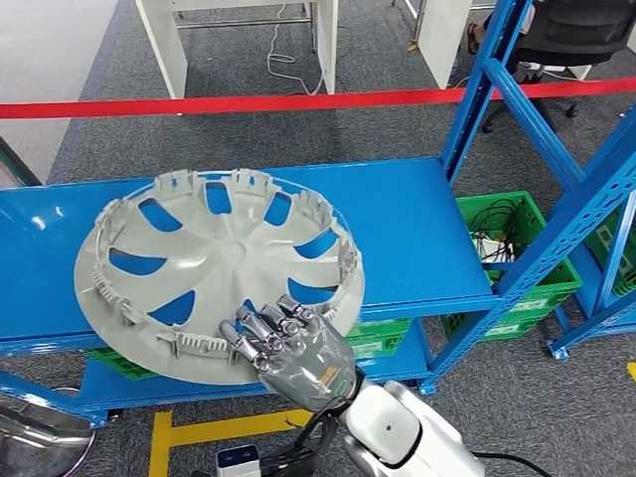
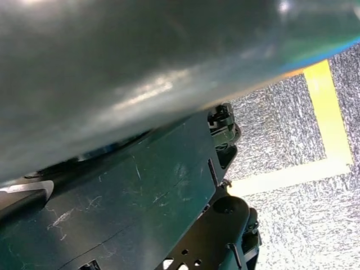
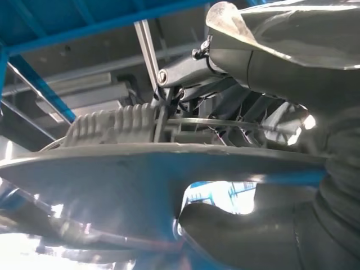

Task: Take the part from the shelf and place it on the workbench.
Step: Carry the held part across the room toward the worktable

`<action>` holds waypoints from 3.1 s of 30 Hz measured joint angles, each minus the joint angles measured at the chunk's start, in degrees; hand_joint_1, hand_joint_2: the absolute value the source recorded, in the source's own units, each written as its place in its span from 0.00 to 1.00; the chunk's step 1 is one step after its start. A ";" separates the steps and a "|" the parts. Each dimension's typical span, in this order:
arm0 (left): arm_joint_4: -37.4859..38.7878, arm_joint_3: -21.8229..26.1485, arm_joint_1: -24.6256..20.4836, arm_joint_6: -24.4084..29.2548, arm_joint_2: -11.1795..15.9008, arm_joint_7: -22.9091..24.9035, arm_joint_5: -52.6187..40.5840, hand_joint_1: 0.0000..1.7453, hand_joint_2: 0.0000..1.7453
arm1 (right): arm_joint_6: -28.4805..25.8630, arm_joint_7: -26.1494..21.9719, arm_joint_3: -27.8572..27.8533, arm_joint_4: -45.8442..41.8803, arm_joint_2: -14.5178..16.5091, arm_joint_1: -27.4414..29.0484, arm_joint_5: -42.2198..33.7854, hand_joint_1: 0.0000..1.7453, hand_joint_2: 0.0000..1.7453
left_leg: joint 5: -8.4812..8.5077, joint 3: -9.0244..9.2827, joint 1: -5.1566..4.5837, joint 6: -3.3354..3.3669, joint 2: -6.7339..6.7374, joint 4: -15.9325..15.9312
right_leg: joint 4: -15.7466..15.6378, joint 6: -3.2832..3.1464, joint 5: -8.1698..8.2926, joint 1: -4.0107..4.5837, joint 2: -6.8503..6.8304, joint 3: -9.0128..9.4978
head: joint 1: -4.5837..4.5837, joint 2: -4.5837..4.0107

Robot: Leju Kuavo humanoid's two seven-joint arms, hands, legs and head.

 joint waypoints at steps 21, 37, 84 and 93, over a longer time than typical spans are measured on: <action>0.00 -0.15 0.18 0.00 0.44 -0.05 0.16 0.00 0.00 | -0.70 -0.98 1.77 -0.01 -0.37 -1.97 -1.01 1.00 1.00 | -0.17 -0.04 -0.38 0.27 0.00 0.31 | -0.08 0.27 0.14 -0.36 -0.03 0.05 | 0.00 0.00; 0.00 -1.05 0.09 0.34 0.46 0.24 0.09 0.00 0.00 | -0.69 -0.62 1.79 -0.31 -0.08 -1.17 -1.09 1.00 1.00 | 0.67 -0.71 0.31 0.03 -0.29 0.23 | 2.20 1.77 0.06 -1.11 1.38 -0.76 | 0.77 0.01; 0.00 0.10 -0.62 1.17 0.56 3.07 -1.71 0.00 0.00 | -0.68 -7.49 -5.97 -9.04 3.48 2.34 -4.19 1.00 1.00 | 4.33 -4.69 1.84 -2.74 -0.47 1.23 | 4.04 1.16 -0.85 -2.20 1.90 -2.47 | 0.69 0.02; 0.00 0.25 -0.64 1.09 0.50 3.18 -1.83 0.00 0.00 | -0.68 -8.35 -6.63 -9.11 4.09 2.65 -4.50 1.00 1.00 | -6.71 -5.05 0.58 -0.82 -0.25 14.28 | 4.26 -1.82 2.36 -0.04 0.53 -6.56 | -0.54 0.00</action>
